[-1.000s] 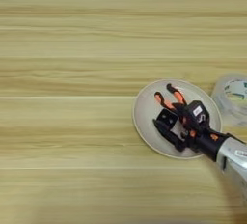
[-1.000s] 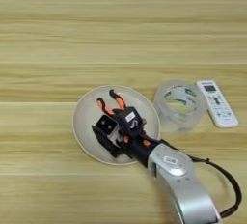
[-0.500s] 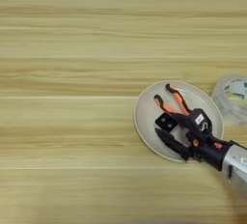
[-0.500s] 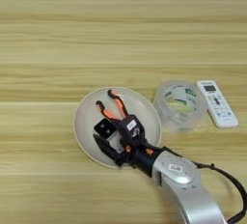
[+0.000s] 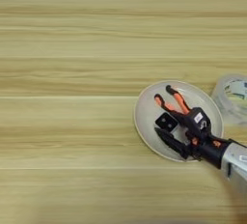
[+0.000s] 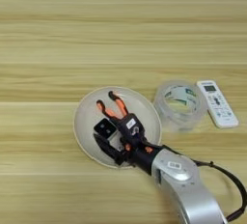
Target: Move the objects on the table
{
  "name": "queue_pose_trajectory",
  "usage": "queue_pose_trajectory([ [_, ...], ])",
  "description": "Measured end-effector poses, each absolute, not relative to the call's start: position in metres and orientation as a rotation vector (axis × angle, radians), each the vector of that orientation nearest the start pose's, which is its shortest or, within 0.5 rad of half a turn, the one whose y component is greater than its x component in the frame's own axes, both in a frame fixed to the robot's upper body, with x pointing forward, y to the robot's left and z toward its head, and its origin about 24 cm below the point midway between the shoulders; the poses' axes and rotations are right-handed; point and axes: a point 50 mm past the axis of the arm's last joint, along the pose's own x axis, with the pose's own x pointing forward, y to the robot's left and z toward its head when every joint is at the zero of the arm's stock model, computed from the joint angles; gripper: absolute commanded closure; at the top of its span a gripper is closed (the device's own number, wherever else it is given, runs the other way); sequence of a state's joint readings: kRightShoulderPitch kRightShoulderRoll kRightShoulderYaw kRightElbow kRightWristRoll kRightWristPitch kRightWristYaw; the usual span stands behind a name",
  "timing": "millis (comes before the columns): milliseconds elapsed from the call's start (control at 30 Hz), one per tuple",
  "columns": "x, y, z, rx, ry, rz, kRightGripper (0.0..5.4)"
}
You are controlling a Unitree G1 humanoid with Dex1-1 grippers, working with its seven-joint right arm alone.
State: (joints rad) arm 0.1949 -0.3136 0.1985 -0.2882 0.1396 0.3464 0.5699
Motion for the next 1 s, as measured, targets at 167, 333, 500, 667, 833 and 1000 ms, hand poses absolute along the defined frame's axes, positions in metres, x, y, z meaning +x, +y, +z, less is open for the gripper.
queue_pose_trajectory([
  [167, 0.1940, -0.1343, 0.0269, -0.072, 0.338, 0.755, 2.92],
  [333, 0.1942, -0.1345, 0.0274, -0.072, 0.336, 0.753, 2.92],
  [500, 0.1934, -0.1354, 0.0295, -0.074, 0.326, 0.741, 2.92],
  [667, 0.1927, -0.1355, 0.0310, -0.067, 0.328, 0.734, 2.92],
  [833, 0.1925, -0.1350, 0.0330, -0.063, 0.332, 0.729, 2.92],
  [1000, 0.1936, -0.1346, 0.0362, -0.066, 0.318, 0.721, 2.92],
])
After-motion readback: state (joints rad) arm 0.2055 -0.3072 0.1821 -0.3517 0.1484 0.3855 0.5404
